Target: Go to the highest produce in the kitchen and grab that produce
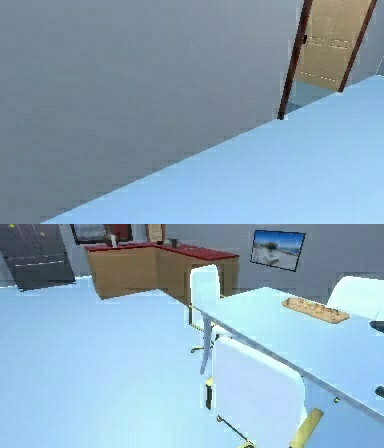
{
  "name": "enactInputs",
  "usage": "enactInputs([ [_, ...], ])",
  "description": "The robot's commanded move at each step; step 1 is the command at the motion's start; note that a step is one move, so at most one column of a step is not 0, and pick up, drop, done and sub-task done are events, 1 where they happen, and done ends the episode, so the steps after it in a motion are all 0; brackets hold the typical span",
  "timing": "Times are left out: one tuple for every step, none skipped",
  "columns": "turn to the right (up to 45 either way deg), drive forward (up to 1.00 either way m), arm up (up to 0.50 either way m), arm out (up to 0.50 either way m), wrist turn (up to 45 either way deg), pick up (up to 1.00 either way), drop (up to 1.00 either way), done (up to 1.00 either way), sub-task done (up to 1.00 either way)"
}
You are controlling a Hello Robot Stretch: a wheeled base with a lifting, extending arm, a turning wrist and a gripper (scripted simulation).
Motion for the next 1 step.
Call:
enactInputs([
  [45.0, 0.0, 0.0, 0.0, 0.0, 0.0, 0.0, 0.0, 0.0],
])
